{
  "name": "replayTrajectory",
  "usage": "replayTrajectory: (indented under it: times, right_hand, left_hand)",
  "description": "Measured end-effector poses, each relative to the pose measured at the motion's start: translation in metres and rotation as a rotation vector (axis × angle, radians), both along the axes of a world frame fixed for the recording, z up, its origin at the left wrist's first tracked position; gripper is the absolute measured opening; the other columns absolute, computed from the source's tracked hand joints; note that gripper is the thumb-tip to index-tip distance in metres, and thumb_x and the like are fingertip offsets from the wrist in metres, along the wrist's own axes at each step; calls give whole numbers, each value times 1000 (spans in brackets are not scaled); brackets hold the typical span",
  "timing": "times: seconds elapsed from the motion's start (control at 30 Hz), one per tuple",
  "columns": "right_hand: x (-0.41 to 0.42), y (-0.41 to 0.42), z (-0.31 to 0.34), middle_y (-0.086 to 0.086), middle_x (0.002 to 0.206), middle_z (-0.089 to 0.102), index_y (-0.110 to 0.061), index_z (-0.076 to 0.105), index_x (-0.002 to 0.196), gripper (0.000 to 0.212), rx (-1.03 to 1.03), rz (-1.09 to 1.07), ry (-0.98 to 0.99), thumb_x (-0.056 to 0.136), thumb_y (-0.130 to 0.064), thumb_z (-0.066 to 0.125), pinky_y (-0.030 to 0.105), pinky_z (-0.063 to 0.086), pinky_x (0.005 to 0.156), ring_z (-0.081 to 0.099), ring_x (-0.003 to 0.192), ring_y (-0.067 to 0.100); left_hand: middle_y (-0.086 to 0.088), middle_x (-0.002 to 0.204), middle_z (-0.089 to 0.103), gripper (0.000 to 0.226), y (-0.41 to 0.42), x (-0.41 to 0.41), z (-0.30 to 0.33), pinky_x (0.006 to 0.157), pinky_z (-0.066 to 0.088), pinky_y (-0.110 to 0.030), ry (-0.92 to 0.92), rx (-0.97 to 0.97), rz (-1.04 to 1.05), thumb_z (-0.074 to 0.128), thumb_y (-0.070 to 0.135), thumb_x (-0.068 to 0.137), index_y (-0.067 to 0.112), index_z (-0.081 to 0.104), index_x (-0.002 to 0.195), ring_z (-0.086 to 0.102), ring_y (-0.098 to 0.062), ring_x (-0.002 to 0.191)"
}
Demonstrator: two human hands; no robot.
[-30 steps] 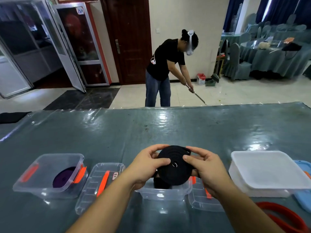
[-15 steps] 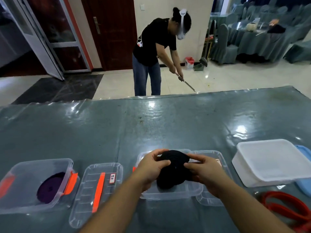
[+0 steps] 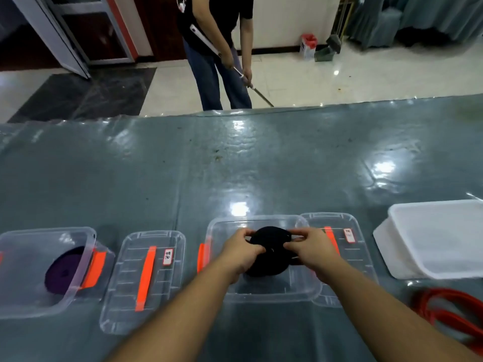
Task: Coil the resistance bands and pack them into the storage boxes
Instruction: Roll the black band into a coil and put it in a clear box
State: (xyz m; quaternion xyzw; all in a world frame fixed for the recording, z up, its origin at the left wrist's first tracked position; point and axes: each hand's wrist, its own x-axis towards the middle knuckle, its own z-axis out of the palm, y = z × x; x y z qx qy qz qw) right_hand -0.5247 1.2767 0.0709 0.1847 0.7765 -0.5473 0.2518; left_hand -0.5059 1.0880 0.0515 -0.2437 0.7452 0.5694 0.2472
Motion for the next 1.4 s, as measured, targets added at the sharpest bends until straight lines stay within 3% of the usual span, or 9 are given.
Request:
replayTrajectory:
  times: [0.17,0.23,0.33,0.5,0.8,0.93,1.07,1.3,1.4]
  right_hand:
    - [-5,-21,-29,5,93,80,-20,75,114,33,284,194,67,84,-6,72,36,63,83,76,88,22]
    - [-4,-31,-39,5,107,79,-17,74,119,34,370,239,72,86,-8,69,28,55,91,73,101,22]
    - [-7,-39,-57,5,116,77,-19,73,123,38,390,234,27,87,-8,65,26,54,88,71,107,22]
    - [-18,-47,-74,6,115,78,-17,74,124,40,420,229,14,88,-5,62,21,48,79,72,105,24]
    - [-25,-50,-90,6,101,80,-17,79,112,35,450,197,31,83,-7,63,33,59,87,74,98,26]
    - [-23,-48,-94,5,101,79,-18,76,113,32,456,144,40,84,-9,67,24,51,82,73,97,24]
    - [-22,-50,-96,6,104,76,-17,69,116,28,497,133,14,88,-13,68,27,50,79,70,99,26]
    - [-27,-48,-92,13,106,73,-10,67,104,17,529,175,-86,90,-19,69,29,47,75,68,102,32]
    - [-23,-52,-86,16,114,72,-6,63,115,27,534,246,-102,93,-21,65,35,53,85,66,109,36]
  left_hand:
    - [-5,108,72,46,-3,-3,-26,74,62,-33,-70,-117,-33,70,14,81,30,63,123,71,-21,94]
    - [-3,93,72,30,-5,-4,-31,64,59,-30,-88,-166,-52,68,8,83,28,65,105,71,-21,85]
    - [-3,81,74,12,-9,-9,-43,71,64,-39,-115,-275,-88,68,11,77,20,66,84,73,-22,78]
    - [-5,101,75,28,-12,-17,-58,76,59,-33,-131,-350,-104,70,18,78,16,67,106,72,-24,91]
    - [-8,107,75,33,-7,-22,-80,80,58,-34,-49,-439,-80,75,19,78,14,67,109,72,-28,100]
    - [-9,115,69,40,-6,-20,-85,84,58,-39,-33,-464,-93,78,23,78,15,60,113,69,-28,101]
    - [-10,122,58,47,-8,-15,-90,85,52,-37,-32,-508,-127,81,27,83,15,48,116,64,-32,106]
    - [-3,118,58,18,-8,-14,-83,88,54,-40,88,-616,-365,69,29,92,24,63,108,60,-26,105]
    - [-3,118,59,17,-9,-15,-74,86,56,-41,77,-631,-424,65,28,92,25,63,108,62,-27,104]
